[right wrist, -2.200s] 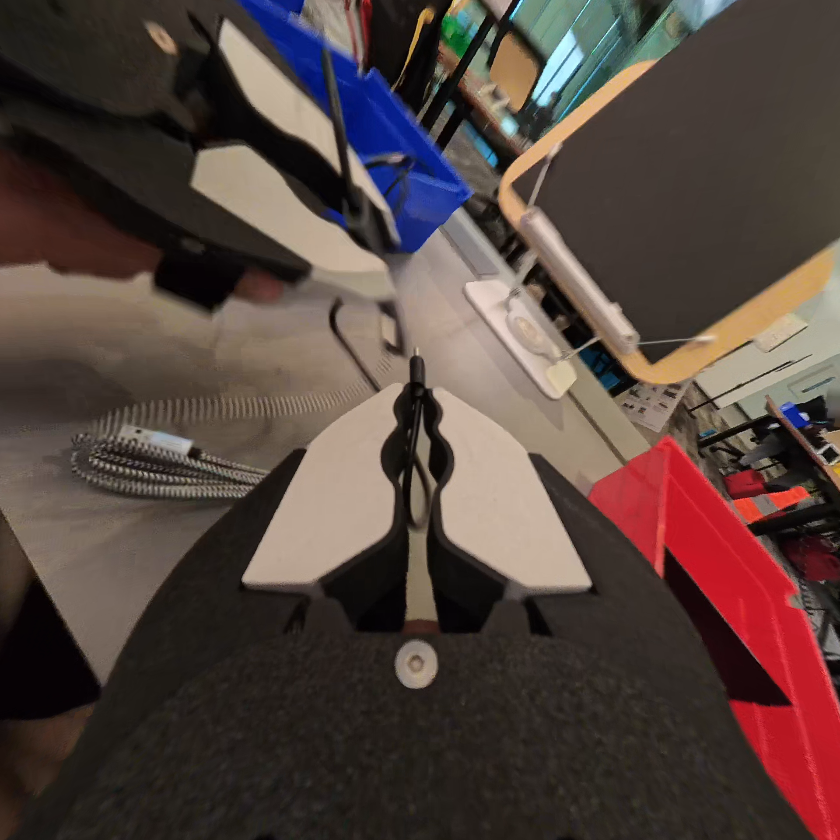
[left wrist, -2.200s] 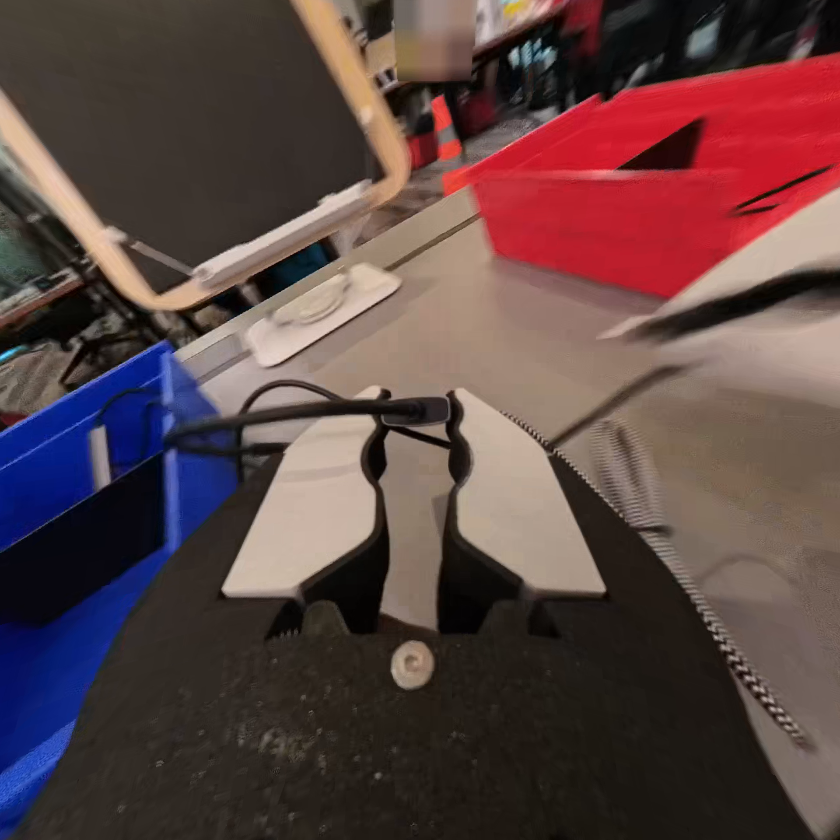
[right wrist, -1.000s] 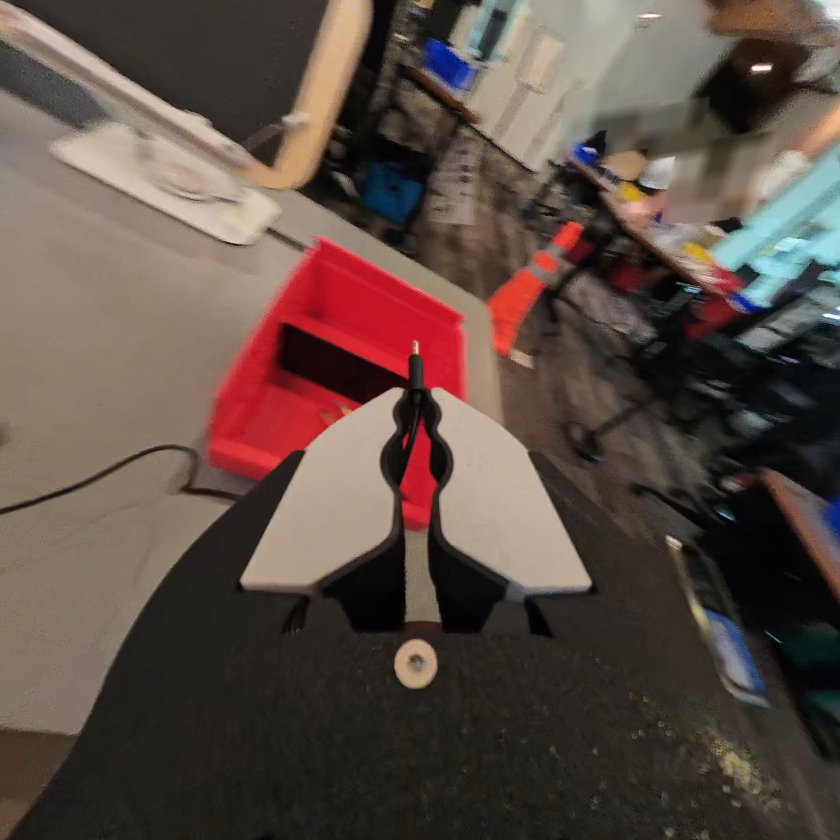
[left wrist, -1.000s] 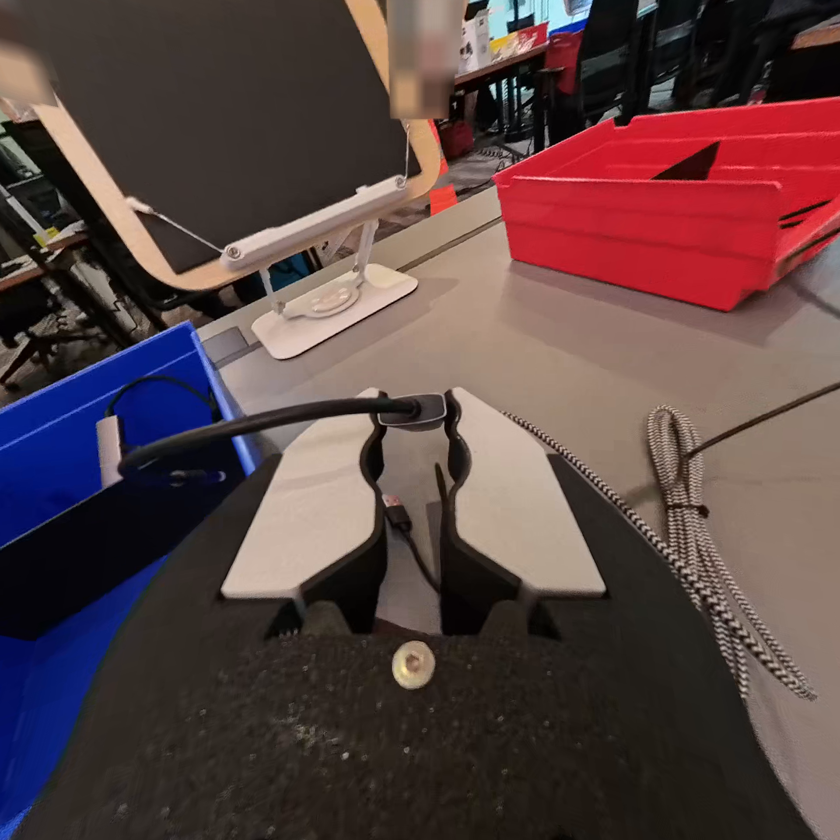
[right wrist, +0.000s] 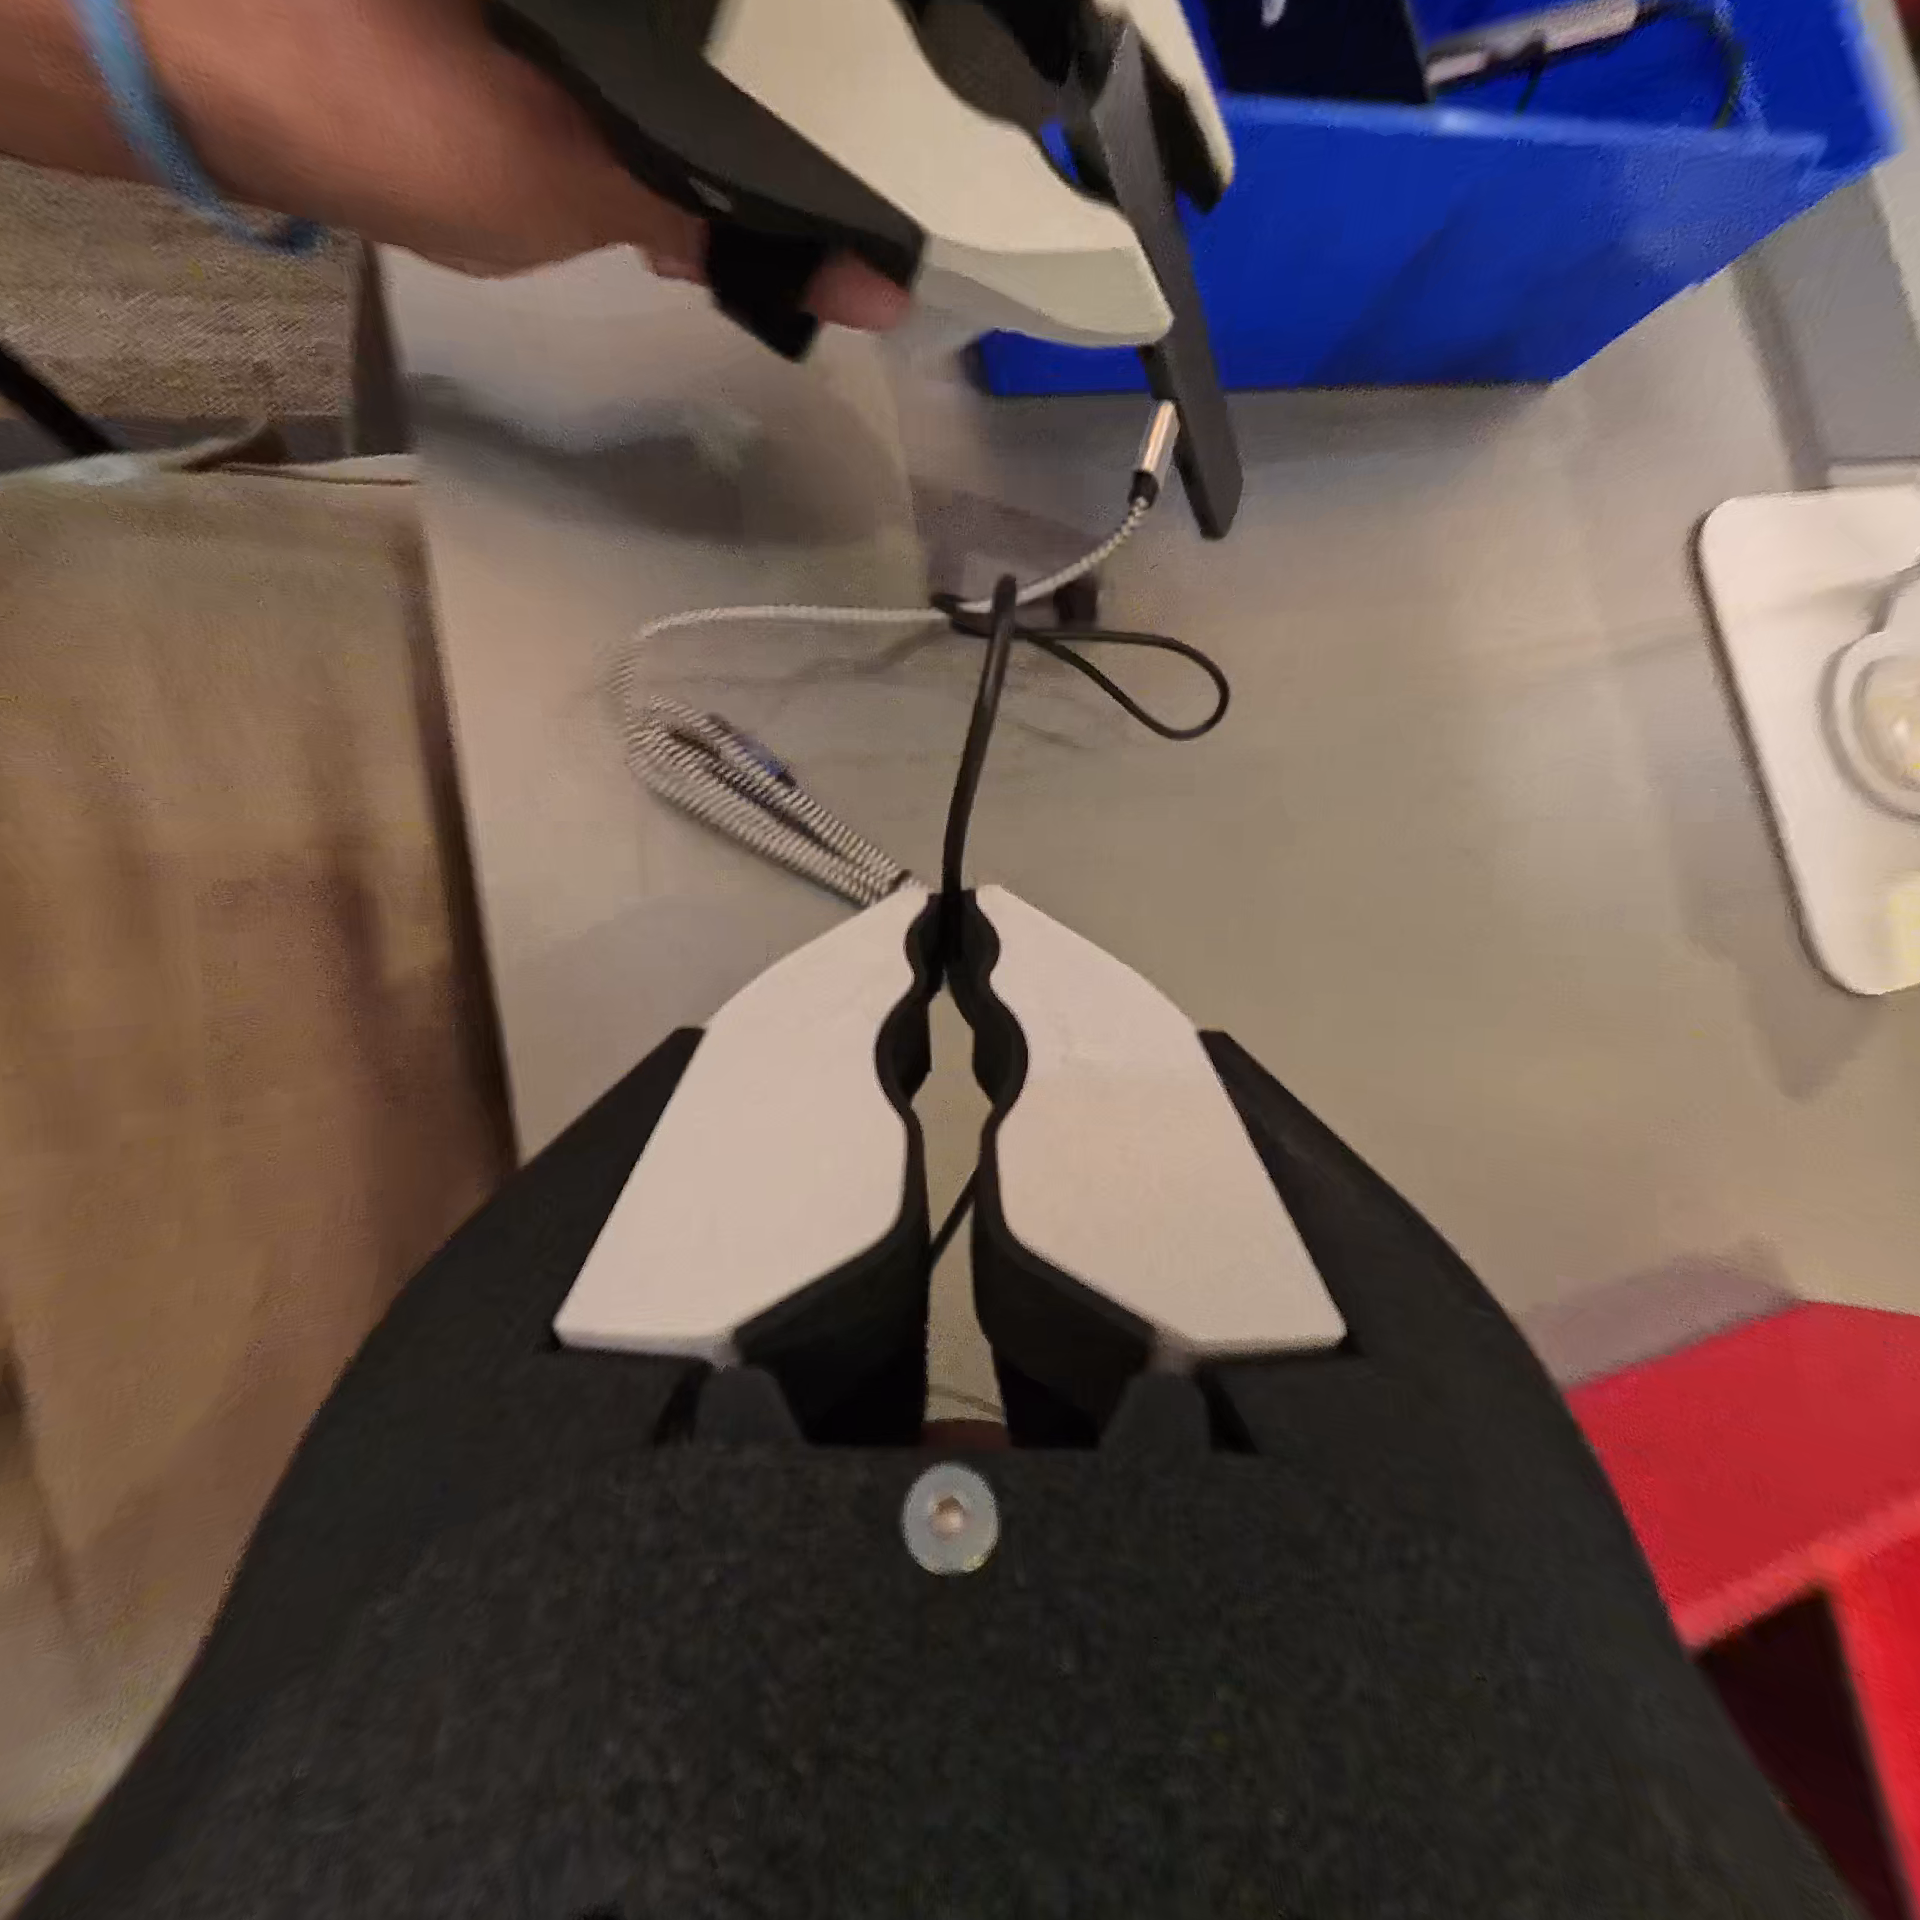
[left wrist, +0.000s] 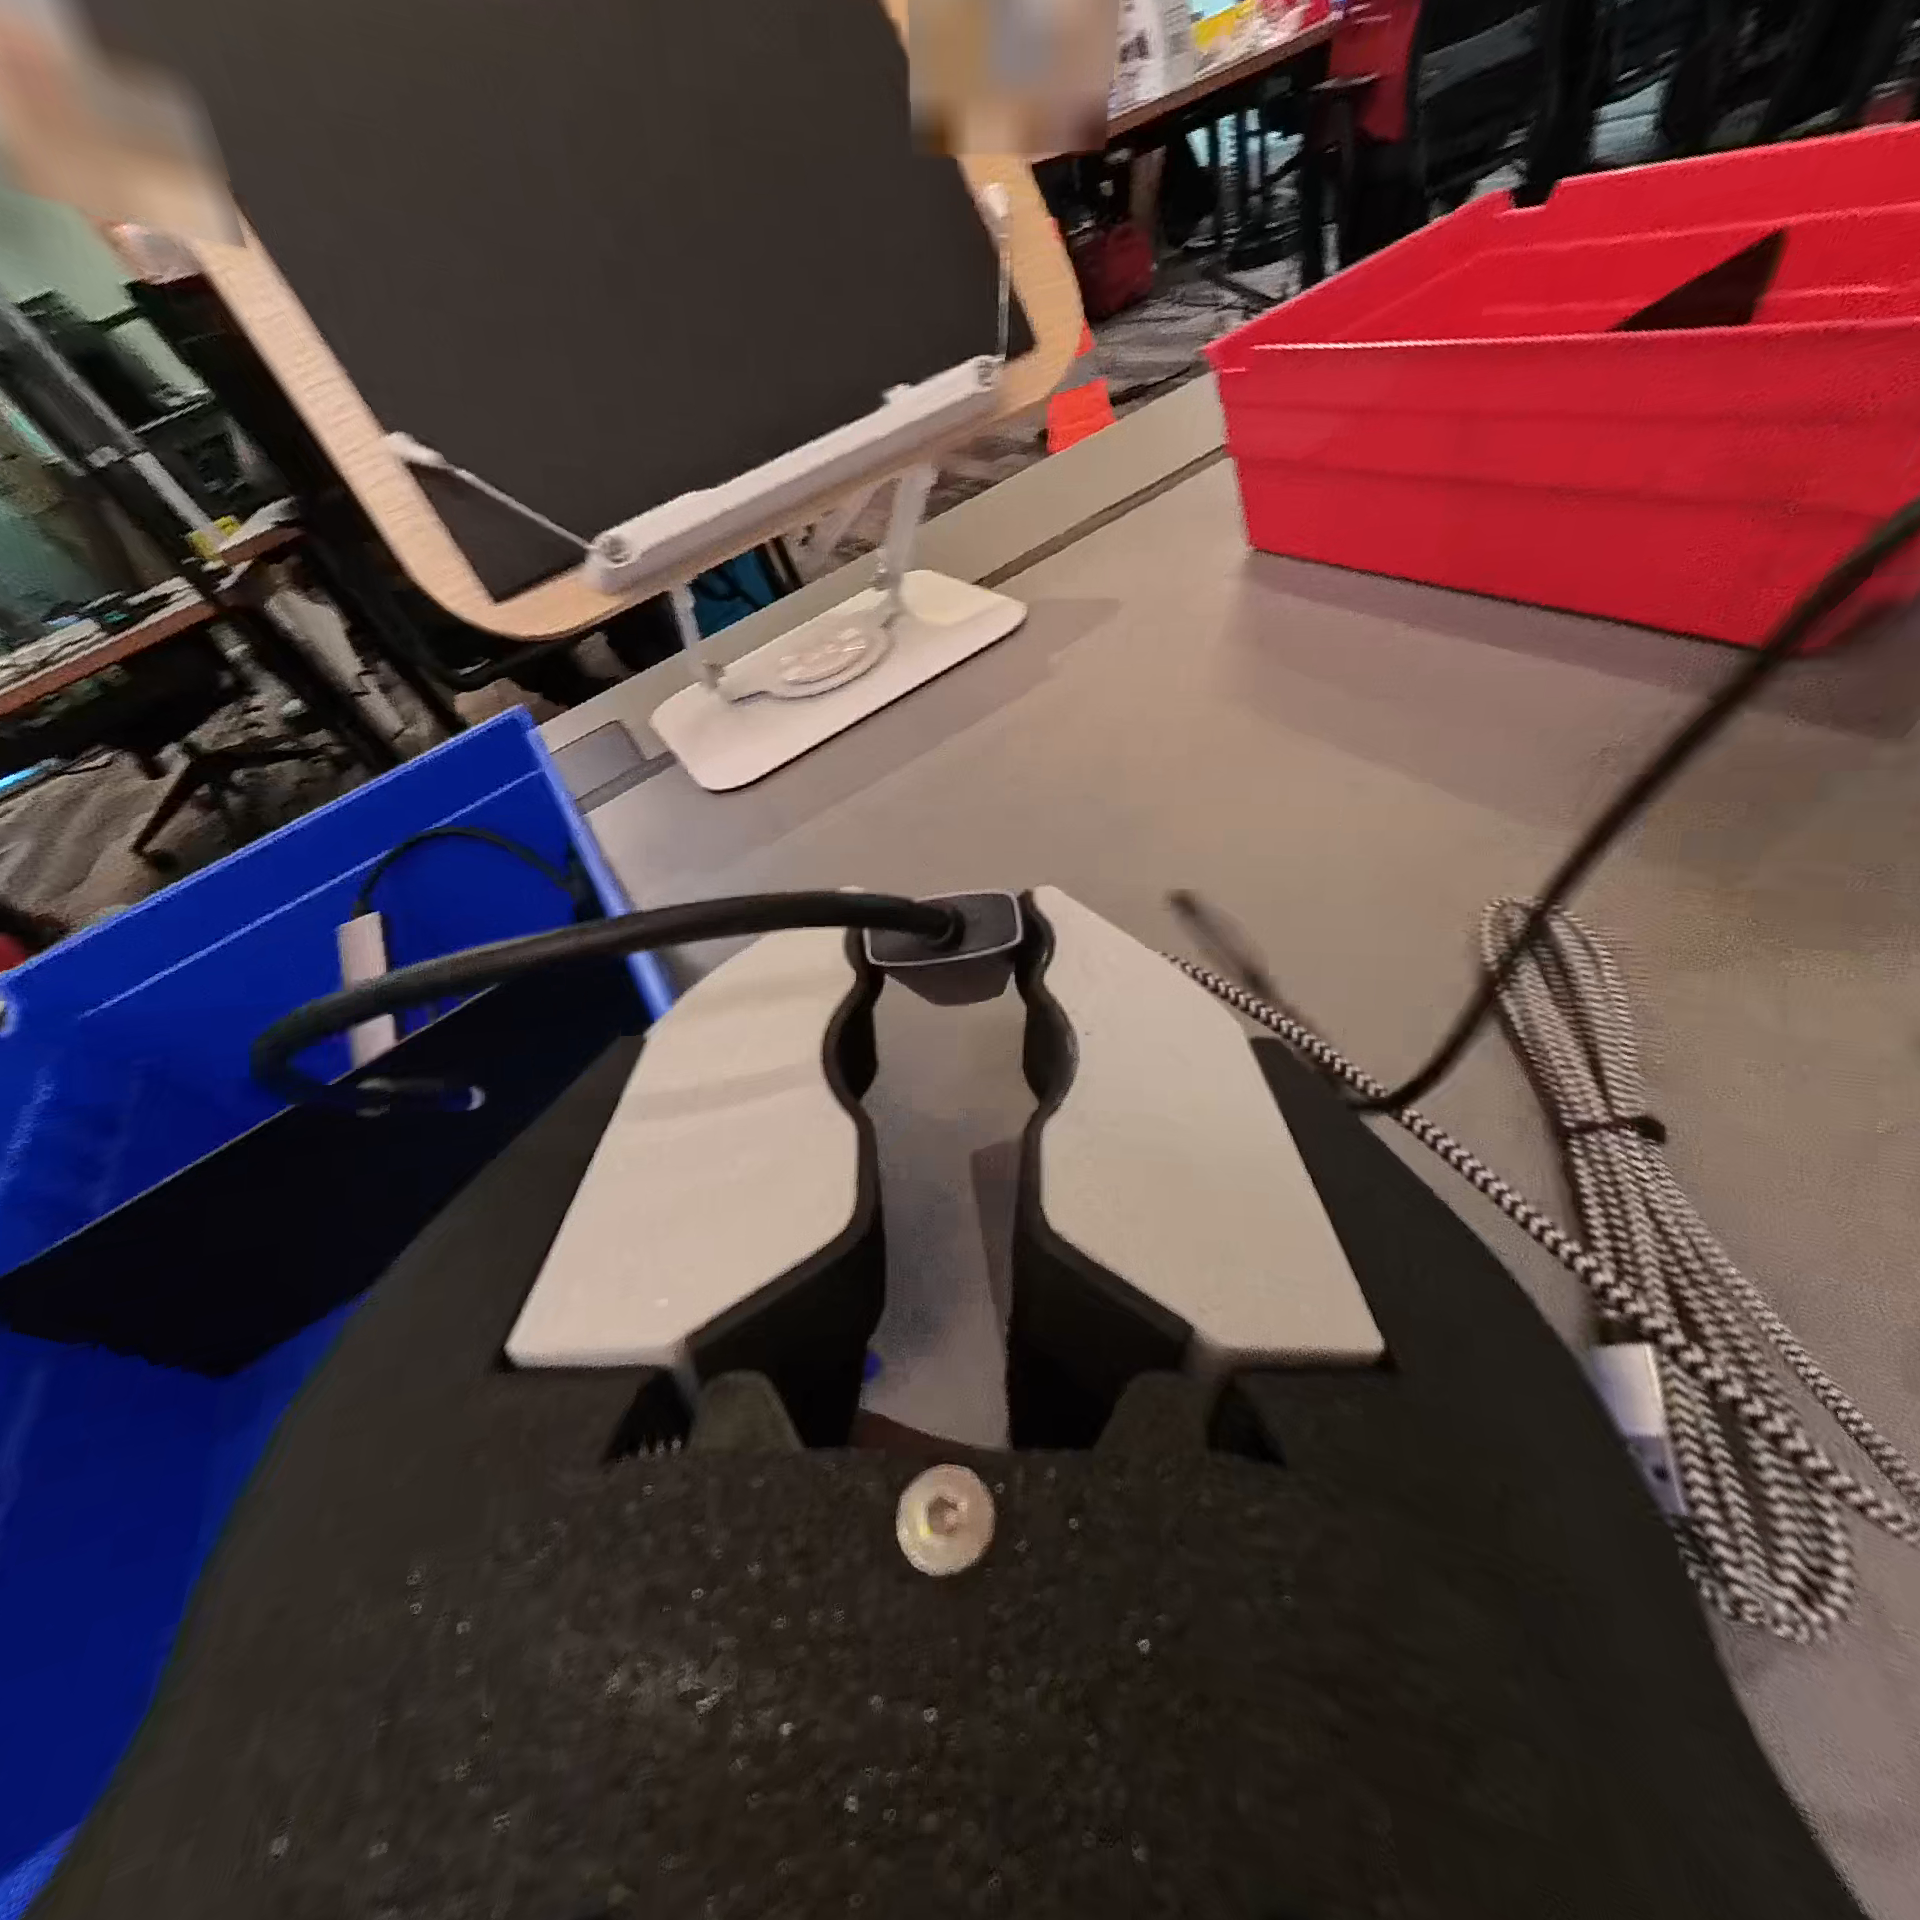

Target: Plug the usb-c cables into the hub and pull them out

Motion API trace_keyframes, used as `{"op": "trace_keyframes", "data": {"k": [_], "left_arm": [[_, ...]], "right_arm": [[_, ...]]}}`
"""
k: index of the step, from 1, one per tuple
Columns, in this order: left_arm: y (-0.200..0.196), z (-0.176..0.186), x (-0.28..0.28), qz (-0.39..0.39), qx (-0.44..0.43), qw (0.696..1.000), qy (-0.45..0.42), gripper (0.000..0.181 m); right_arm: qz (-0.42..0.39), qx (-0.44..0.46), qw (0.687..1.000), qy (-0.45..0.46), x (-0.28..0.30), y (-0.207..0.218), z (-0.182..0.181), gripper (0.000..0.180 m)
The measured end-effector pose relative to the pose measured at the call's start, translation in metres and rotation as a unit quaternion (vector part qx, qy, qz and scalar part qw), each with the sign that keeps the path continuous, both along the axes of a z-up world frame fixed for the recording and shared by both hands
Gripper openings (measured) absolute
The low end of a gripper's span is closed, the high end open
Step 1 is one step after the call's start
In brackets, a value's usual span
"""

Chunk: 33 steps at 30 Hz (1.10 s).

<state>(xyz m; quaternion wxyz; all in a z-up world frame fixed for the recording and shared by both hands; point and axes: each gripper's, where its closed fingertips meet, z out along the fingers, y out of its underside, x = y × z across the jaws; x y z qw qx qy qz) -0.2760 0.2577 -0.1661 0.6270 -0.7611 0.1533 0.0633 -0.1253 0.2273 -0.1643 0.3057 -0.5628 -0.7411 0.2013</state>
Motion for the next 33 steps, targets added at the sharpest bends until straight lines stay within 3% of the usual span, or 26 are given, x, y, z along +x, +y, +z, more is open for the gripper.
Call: {"op": "trace_keyframes", "data": {"k": [5,9,12,16,20,26,33], "left_arm": [[0.003,-0.006,-0.004,0.001,-0.019,0.999,-0.040,0.023],[0.006,-0.012,0.002,-0.006,-0.034,0.999,-0.031,0.023],[0.005,-0.012,0.006,-0.011,-0.034,0.999,-0.026,0.023],[0.005,-0.012,0.011,-0.016,-0.033,0.999,-0.011,0.023],[0.004,-0.014,0.016,-0.023,-0.035,0.999,0.008,0.023],[0.002,-0.018,0.016,-0.026,-0.042,0.999,0.008,0.023],[0.003,-0.018,0.019,-0.030,-0.044,0.999,0.010,0.023]], "right_arm": [[0.020,0.062,0.987,0.148,0.038,-0.004,0.129,0.002],[0.003,0.027,0.938,0.346,0.062,0.006,0.235,0.001],[-0.075,0.046,0.907,0.413,0.084,0.046,0.282,0.001],[-0.115,0.051,0.905,0.407,0.085,0.077,0.322,0.002],[-0.158,0.114,0.915,0.354,0.094,0.105,0.349,0.002],[-0.225,0.139,0.910,0.321,0.133,0.164,0.359,0.001],[-0.280,0.158,0.912,0.255,0.153,0.241,0.290,0.002]]}}
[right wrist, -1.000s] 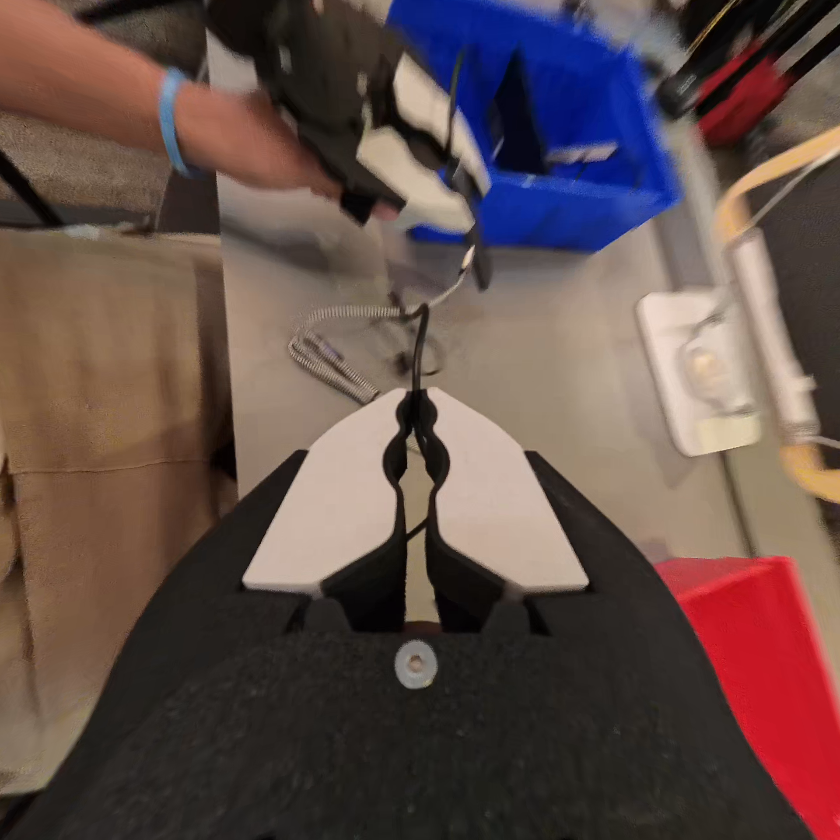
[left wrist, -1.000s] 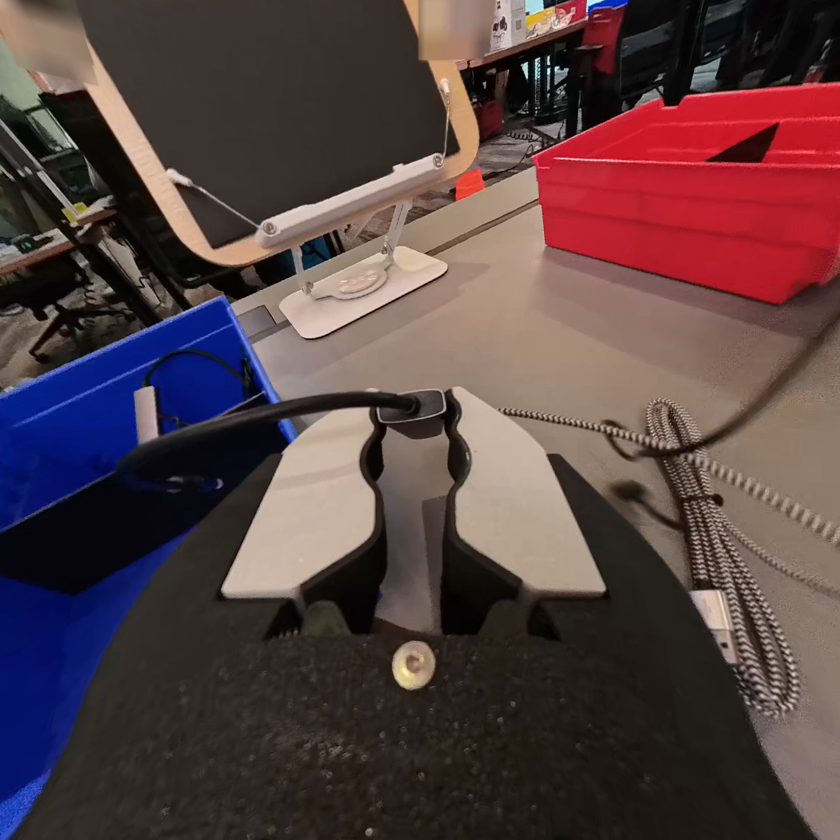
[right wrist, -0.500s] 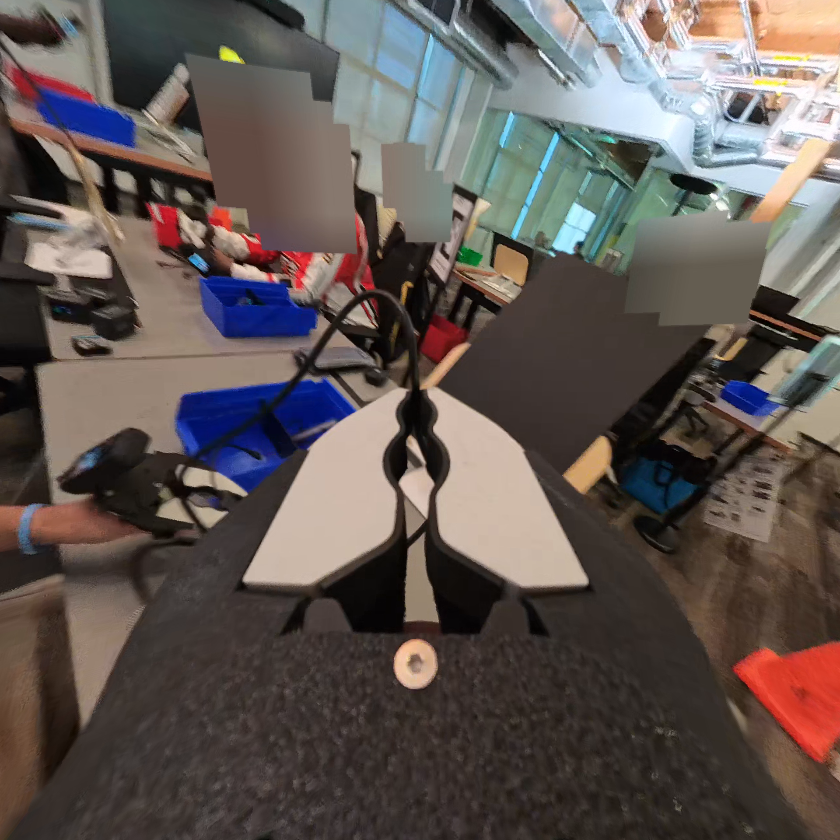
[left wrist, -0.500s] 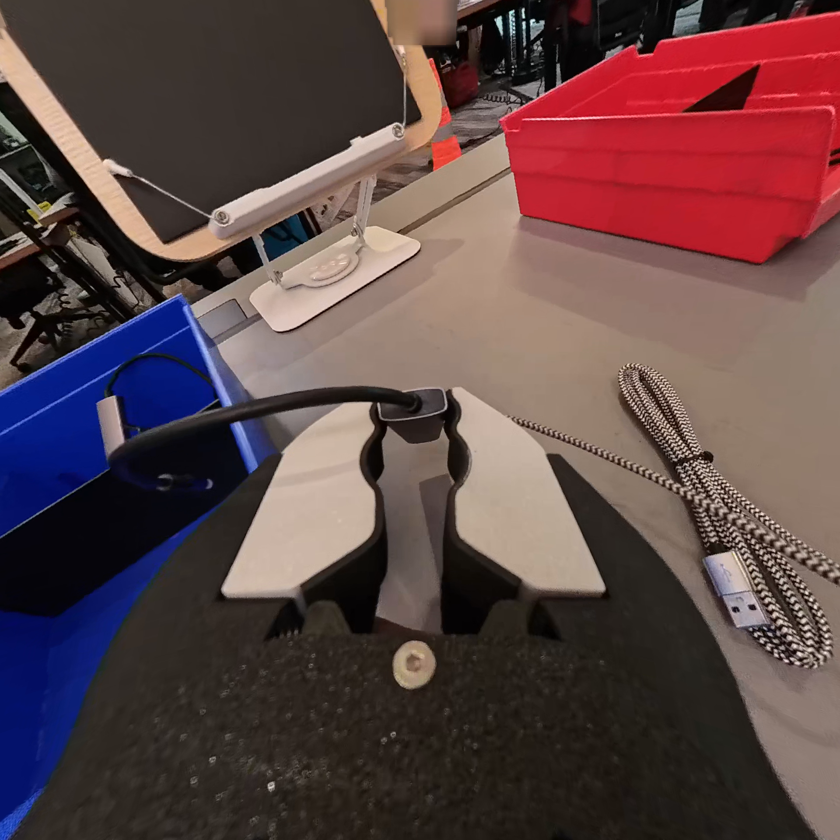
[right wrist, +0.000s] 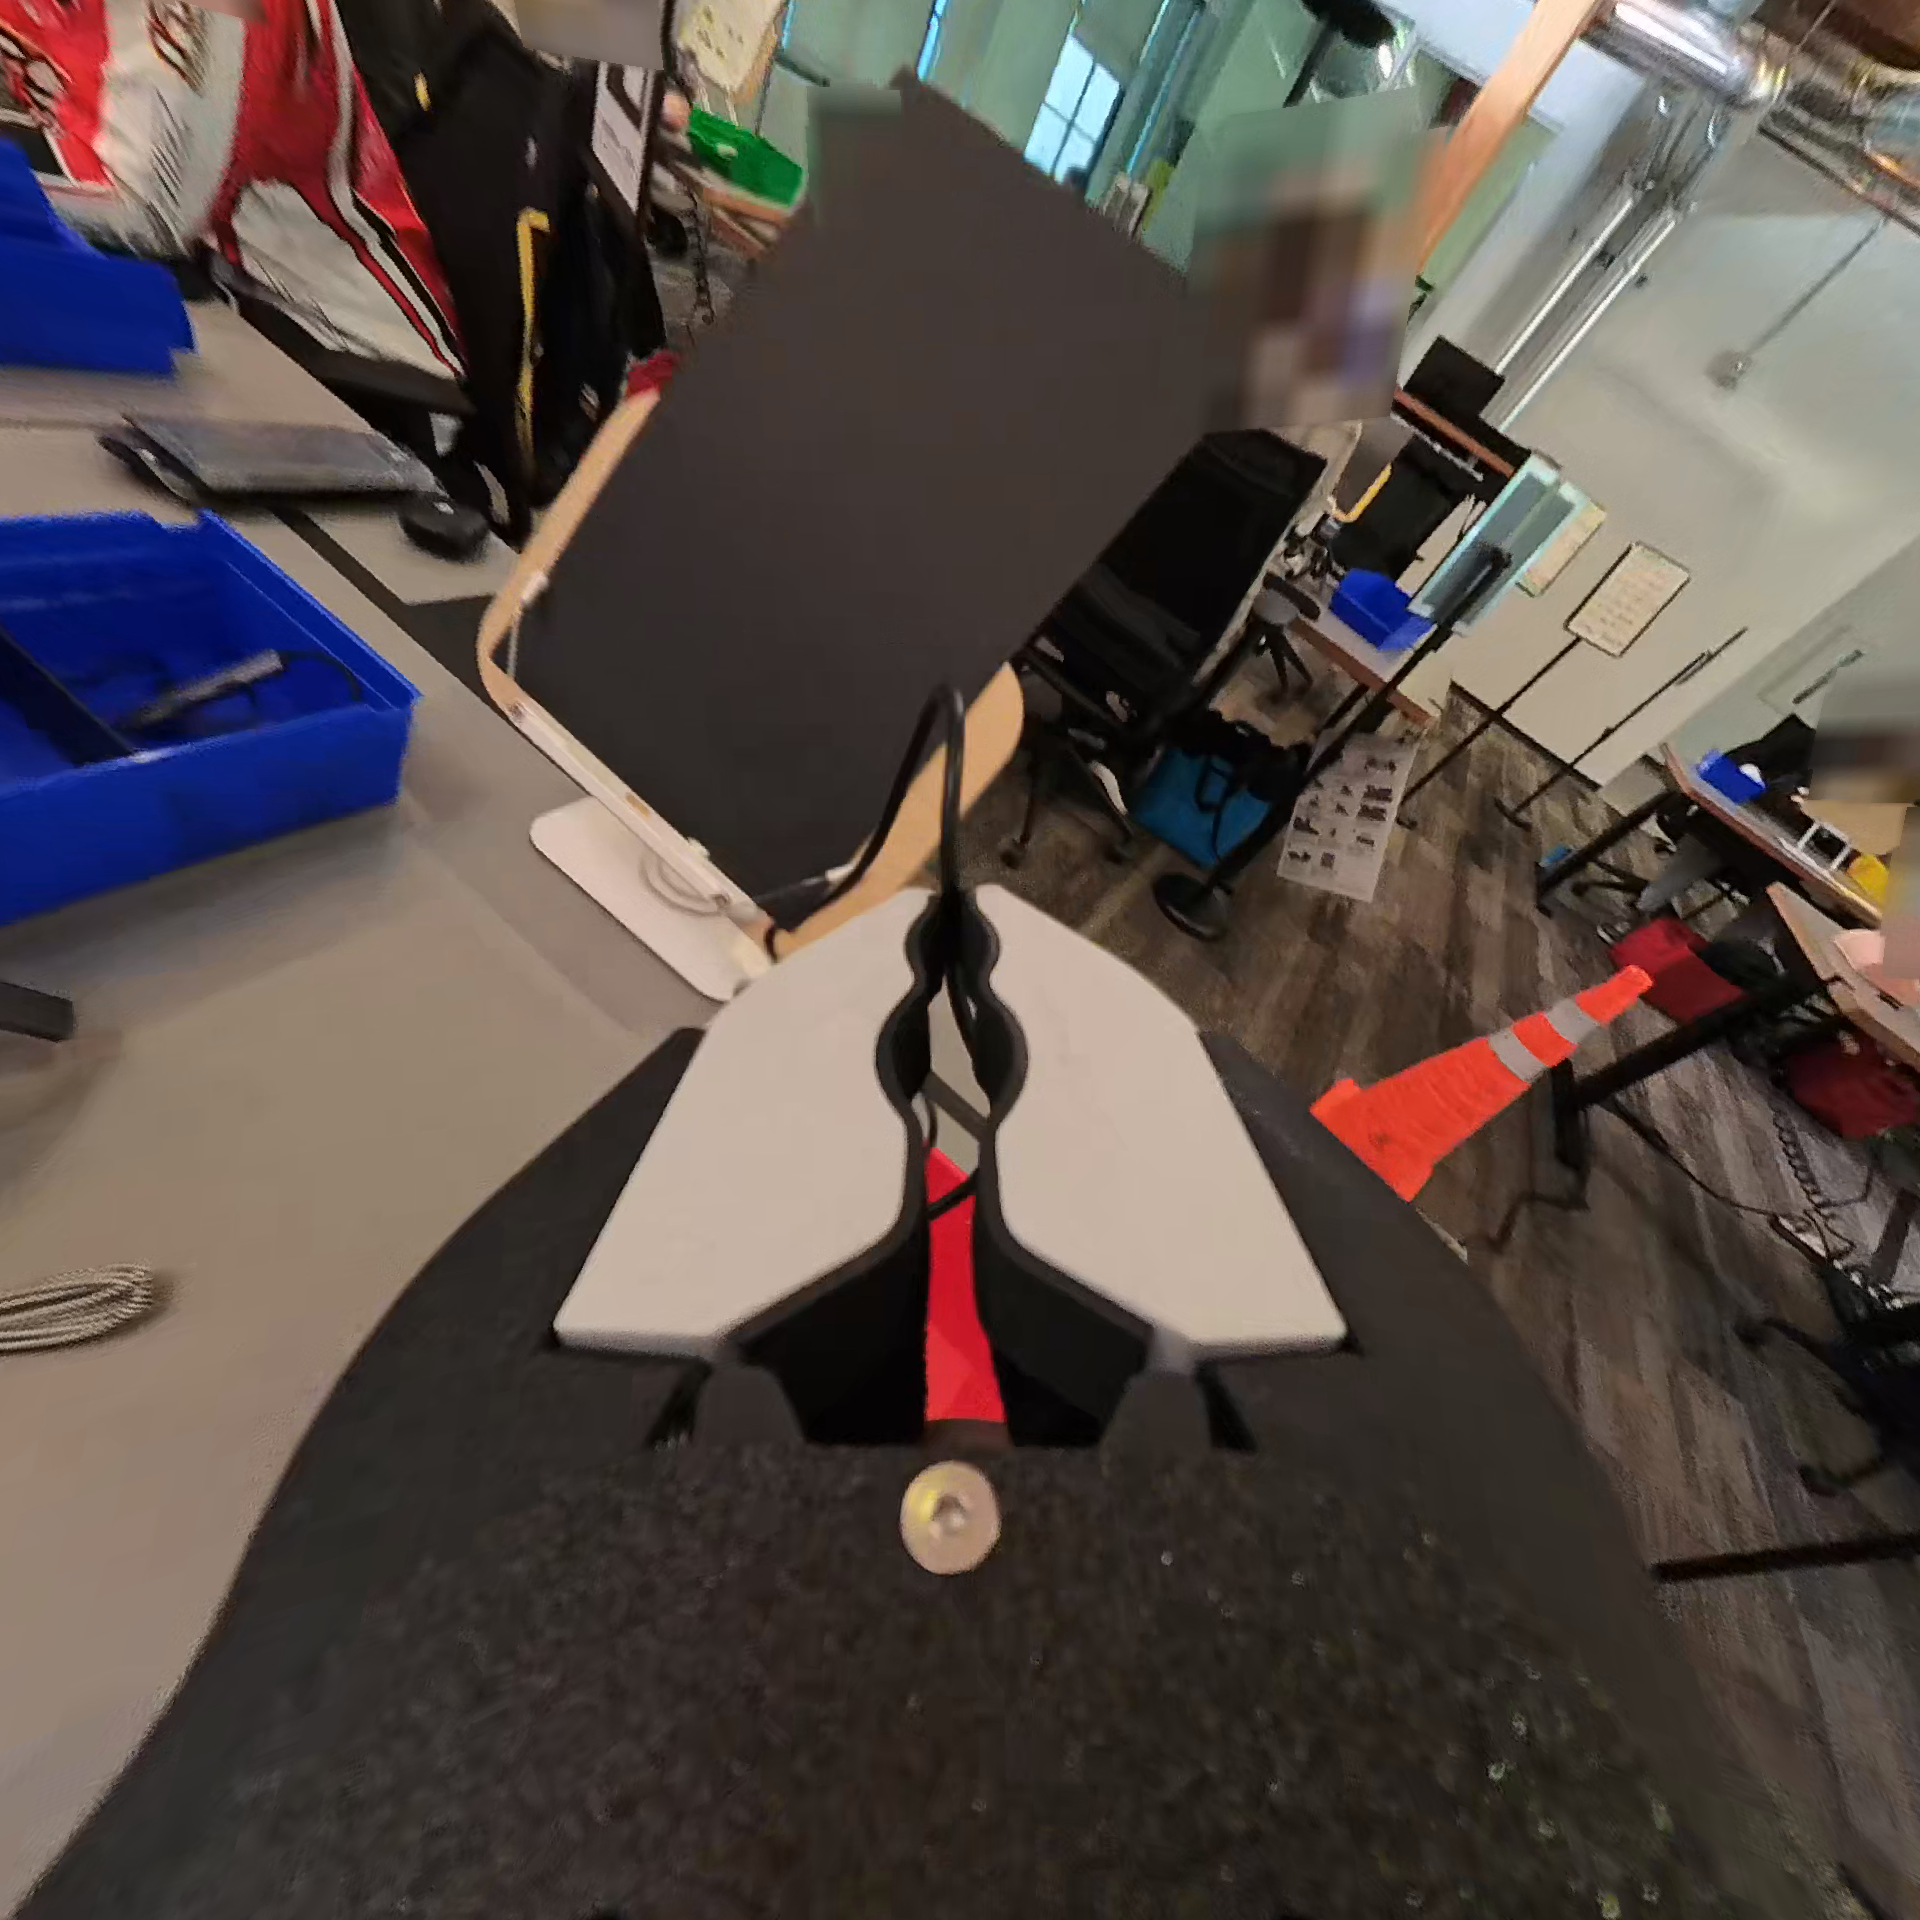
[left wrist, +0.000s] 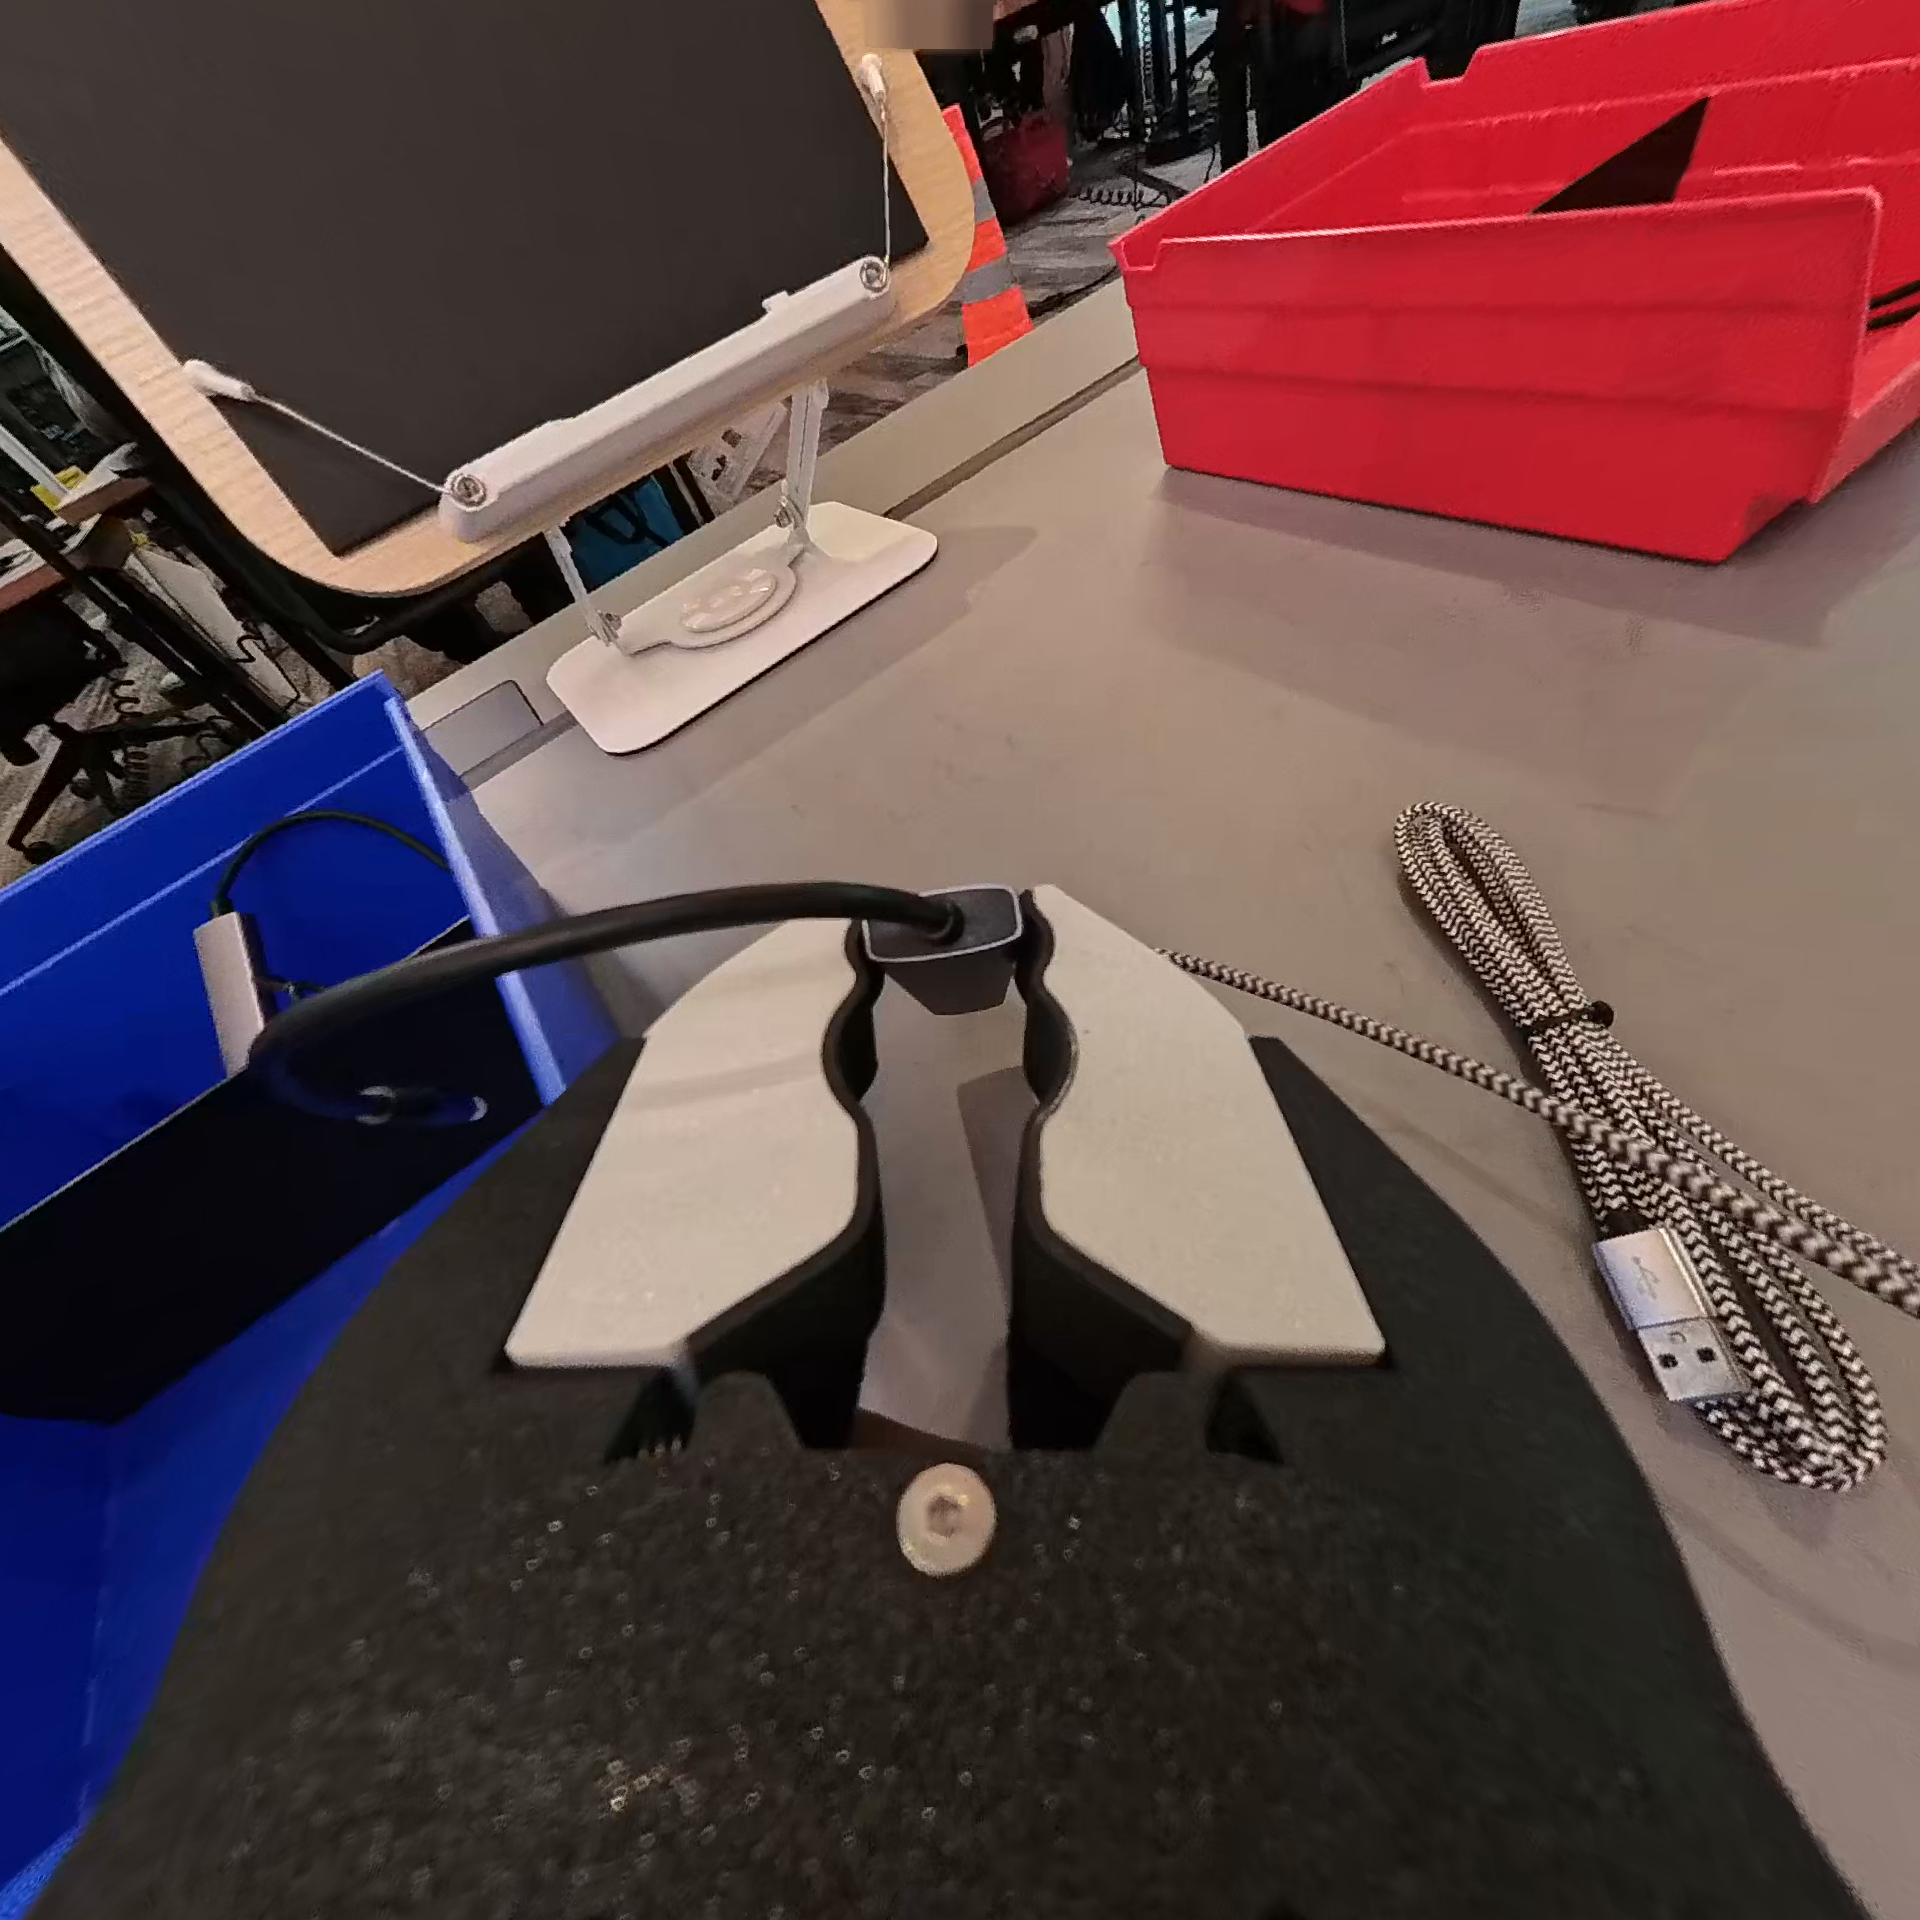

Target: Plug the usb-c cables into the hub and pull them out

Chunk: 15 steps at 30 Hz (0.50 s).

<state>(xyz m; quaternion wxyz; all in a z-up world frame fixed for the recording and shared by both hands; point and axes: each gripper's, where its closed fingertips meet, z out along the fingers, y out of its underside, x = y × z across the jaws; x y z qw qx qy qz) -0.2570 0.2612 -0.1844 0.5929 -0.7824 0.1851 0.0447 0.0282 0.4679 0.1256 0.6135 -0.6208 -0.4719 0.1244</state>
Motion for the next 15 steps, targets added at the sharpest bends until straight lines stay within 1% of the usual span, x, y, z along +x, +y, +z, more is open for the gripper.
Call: {"op": "trace_keyframes", "data": {"k": [3,5,9,11,13,15], "left_arm": [[0.000,-0.001,0.003,-0.004,-0.002,1.000,0.006,0.023],[-0.001,-0.002,0.004,-0.004,-0.001,1.000,0.013,0.023],[0.000,-0.004,0.004,-0.006,-0.004,1.000,0.018,0.023],[0.000,-0.006,0.005,-0.007,-0.006,1.000,0.018,0.023],[0.001,-0.007,0.005,-0.009,-0.006,1.000,0.019,0.023],[0.001,-0.007,0.006,-0.010,-0.007,1.000,0.020,0.023]], "right_arm": [[0.010,-0.018,1.000,0.009,0.005,0.009,-0.016,0.002],[0.010,-0.006,1.000,0.022,0.011,0.009,-0.010,0.001],[0.016,0.016,0.999,0.044,0.020,0.002,0.014,0.002],[0.017,0.017,0.999,0.044,0.023,0.000,0.016,0.002],[0.026,0.006,0.999,0.032,0.023,-0.001,0.003,0.002],[0.050,-0.019,0.999,-0.007,0.022,-0.004,-0.034,0.002]]}}
